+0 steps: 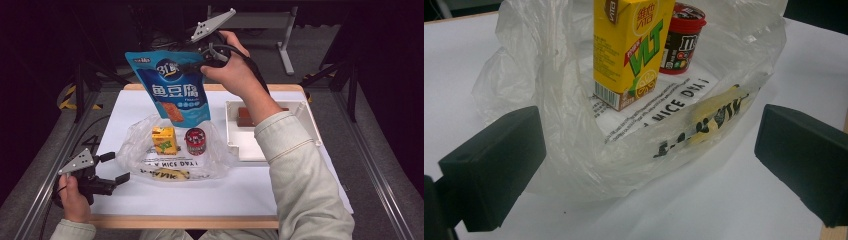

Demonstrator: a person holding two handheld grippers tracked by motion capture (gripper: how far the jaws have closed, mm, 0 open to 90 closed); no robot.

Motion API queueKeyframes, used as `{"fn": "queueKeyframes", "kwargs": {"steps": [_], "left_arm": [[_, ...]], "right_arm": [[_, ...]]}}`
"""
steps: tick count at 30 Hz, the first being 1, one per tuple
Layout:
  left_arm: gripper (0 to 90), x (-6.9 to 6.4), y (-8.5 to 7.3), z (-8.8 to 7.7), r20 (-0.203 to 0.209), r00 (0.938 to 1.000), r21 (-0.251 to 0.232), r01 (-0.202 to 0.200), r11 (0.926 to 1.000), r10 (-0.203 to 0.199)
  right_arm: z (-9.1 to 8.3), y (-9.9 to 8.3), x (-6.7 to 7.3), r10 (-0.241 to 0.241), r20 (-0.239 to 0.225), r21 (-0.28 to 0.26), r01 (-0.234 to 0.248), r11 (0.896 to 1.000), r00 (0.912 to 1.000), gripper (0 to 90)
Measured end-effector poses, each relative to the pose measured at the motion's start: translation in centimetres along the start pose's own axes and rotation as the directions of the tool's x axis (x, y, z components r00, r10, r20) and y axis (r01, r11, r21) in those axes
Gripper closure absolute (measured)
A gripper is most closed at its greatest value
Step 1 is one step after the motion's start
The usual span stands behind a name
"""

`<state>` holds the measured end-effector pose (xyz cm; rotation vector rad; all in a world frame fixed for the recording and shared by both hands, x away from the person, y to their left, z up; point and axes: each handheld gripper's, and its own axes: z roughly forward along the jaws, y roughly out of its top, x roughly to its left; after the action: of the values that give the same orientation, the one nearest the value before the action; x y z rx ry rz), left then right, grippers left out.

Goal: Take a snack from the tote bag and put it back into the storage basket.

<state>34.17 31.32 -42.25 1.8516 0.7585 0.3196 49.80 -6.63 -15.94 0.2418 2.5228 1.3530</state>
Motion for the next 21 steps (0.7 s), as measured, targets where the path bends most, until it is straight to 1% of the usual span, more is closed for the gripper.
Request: {"fn": "queueKeyframes", "kwargs": {"steps": [5,7,13,21], "left_arm": [[0.6,0.0,0.0,0.0,-0.003,1.0000,-0.003,0.005,1.0000,-0.005],[0.6,0.0,0.0,0.0,0.003,1.0000,0.000,-0.003,1.0000,0.003],[0.6,0.0,0.0,0.1,-0.001,1.0000,-0.001,-0.001,1.0000,0.001],[0.6,-0.1,0.0,0.2,0.002,1.0000,0.005,0.003,1.0000,-0.003]], "right_arm": [[-0.8,-0.1,0.0,0.000,0.004,-0.004,0.000,1.000,1.0000,90.0],[-1.6,-0.3,-0.1,0.002,0.012,-0.006,-0.002,1.000,0.9999,90.0],[-3.2,-0.9,-0.4,0.011,0.023,-0.011,-0.011,1.000,0.9997,90.0],[-5.2,-1.7,-0.7,0.024,0.053,-0.007,-0.024,1.000,0.9983,90.0]]}}
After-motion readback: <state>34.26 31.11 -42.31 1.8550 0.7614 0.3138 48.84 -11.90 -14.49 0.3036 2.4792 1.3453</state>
